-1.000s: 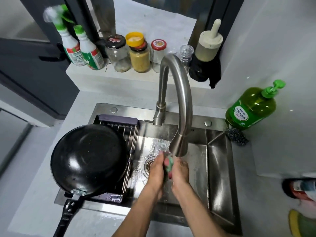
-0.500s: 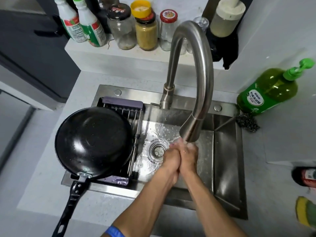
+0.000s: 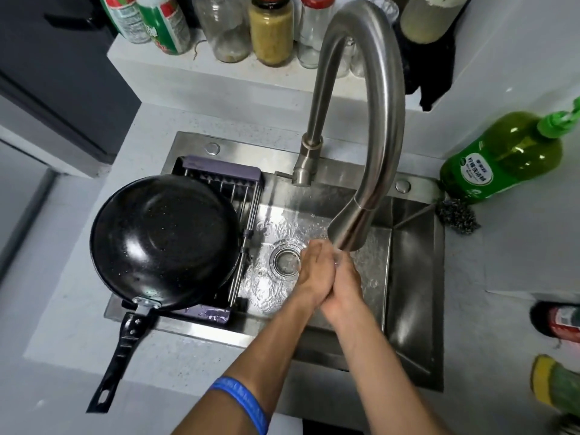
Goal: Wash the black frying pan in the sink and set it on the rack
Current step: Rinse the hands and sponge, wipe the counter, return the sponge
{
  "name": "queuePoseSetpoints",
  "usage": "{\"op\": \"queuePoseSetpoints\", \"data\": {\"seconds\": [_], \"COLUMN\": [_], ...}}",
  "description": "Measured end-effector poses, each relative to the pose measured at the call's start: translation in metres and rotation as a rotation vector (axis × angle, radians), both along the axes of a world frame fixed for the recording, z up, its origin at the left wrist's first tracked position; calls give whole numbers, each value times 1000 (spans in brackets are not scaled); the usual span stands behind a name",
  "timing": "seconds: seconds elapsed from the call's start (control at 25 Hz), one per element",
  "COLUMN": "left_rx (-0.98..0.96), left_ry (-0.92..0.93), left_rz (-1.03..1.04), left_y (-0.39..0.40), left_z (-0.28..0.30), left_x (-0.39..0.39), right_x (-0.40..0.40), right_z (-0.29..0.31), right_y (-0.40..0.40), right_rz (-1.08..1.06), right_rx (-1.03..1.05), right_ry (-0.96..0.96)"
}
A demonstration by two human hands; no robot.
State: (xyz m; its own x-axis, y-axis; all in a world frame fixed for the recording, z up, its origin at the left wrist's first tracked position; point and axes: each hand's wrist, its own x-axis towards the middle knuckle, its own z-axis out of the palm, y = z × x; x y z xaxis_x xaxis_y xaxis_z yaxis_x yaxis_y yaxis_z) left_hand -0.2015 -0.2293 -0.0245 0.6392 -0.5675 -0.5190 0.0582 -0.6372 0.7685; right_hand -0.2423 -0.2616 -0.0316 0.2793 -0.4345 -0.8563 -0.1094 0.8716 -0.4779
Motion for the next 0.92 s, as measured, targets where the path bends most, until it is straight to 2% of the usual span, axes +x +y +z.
{"op": "queuePoseSetpoints", "data": {"seconds": [0.04,0.12,0.16,0.24,0.28,0.36,0.48,0.52,0.68,0.76,0.84,0.92], "left_rx": [22,-7,-87,-223,-270,-303,-417,-406,-278,-239,-219,-207], "left_ry": [-53,-34,4,105,205,486,881,906,756,754,809,724], "left_rz": [-96,-131,-58,227,383,639,823,824,740,698,587,438], "left_y": [3,6,7,8,6,3,2,3,6,11,18,25], "left_z": [-6,-22,-26,-13,-11,-6,1,4,8,1,-3,-6], "left_x": [-1,2,0,-2,-3,-1,7,7,-5,-10,-13,-13], "right_x": [-4,-3,-3,1,4,8,10,10,17,21,15,1], "right_z": [-3,1,-5,-9,-9,-7,-6,-5,-12,-16,-20,-23], "right_y": [-1,0,-1,-3,-3,-2,3,4,0,-2,-6,-11], "right_rz": [-26,-93,-119,-75,-4,-100,-239,-232,-255,-270,-173,66], "right_rx": [3,2,-15,-33,-4,81,54,12,-78,-70,-60,-109], "right_ry": [-24,-100,-85,-106,-100,-168,-259,-242,1,52,116,115]}}
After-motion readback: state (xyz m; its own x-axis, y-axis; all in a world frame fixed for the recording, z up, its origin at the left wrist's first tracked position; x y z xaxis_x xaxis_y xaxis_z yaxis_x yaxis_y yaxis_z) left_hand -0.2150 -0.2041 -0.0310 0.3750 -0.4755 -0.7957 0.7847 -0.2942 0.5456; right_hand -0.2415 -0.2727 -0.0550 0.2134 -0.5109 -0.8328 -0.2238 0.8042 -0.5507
